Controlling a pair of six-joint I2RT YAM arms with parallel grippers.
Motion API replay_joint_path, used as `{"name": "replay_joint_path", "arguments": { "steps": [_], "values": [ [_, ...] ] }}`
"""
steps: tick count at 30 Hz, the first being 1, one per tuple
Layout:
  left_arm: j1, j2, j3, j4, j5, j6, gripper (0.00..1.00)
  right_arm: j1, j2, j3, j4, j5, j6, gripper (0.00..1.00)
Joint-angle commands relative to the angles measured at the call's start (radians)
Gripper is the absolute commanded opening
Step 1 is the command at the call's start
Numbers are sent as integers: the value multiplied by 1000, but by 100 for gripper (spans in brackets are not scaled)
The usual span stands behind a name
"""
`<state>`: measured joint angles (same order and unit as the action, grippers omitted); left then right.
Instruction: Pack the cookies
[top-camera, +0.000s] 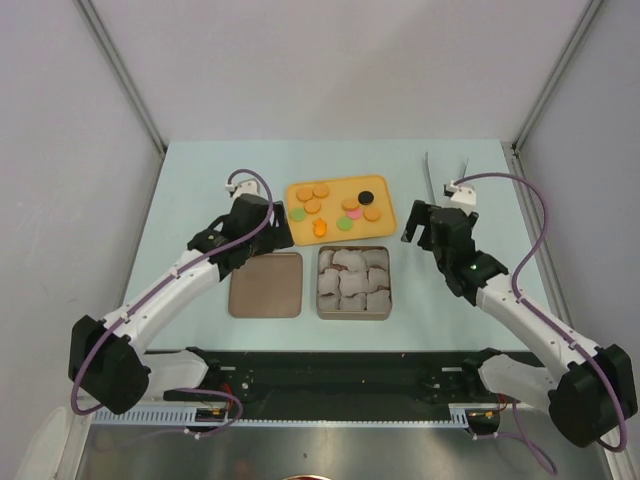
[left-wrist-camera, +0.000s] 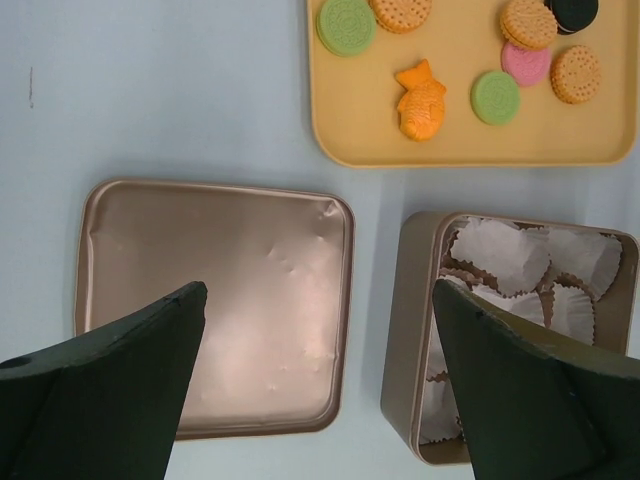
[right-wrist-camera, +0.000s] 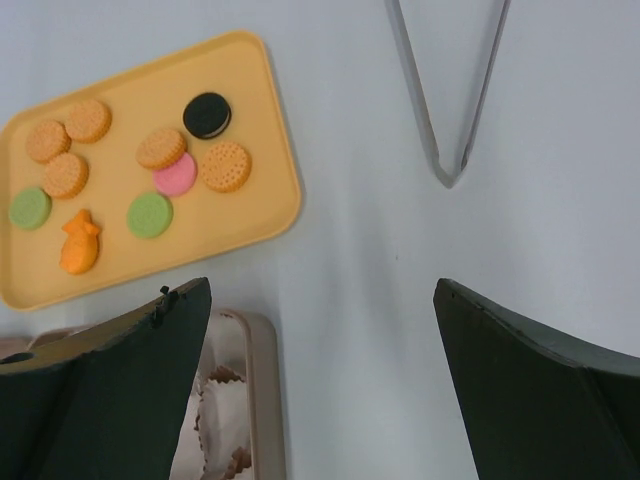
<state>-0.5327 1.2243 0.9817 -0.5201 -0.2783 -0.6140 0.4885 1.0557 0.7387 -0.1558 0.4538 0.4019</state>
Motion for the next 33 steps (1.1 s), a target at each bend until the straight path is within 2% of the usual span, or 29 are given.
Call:
{"name": "replay_joint_path", "arguments": {
  "steps": [1,3,6,10,12,15,20,25,33],
  "values": [
    [4,-45,5,-21,31,-49,100,-27,41,117,29,-6,-66,100],
    [3,-42,6,-60,28,-56,100,-45,92,161,48,49,-67,100],
    [2,-25,8,-110,13,-70,100,-122,162,226,95,14,-65,100],
    [2,-9,9,-173,-33,-70,100,-261,340,393,-40,-53,59,100],
    [3,-11,6,-184,-44,-59,100,-312,442,439,-85,-38,49,100],
    [2,-23,-12,-166,-15,-49,100,-321,548,481,-54,34,-67,100],
    [4,-36,-31,-126,34,-30,100,-326,684,550,-5,60,-263,100],
    [2,-32,-41,-104,68,-13,100,-353,825,655,-59,34,-285,100],
    [2,-45,-69,-74,99,0,100,-376,949,836,-125,-59,-271,100]
  ]
}}
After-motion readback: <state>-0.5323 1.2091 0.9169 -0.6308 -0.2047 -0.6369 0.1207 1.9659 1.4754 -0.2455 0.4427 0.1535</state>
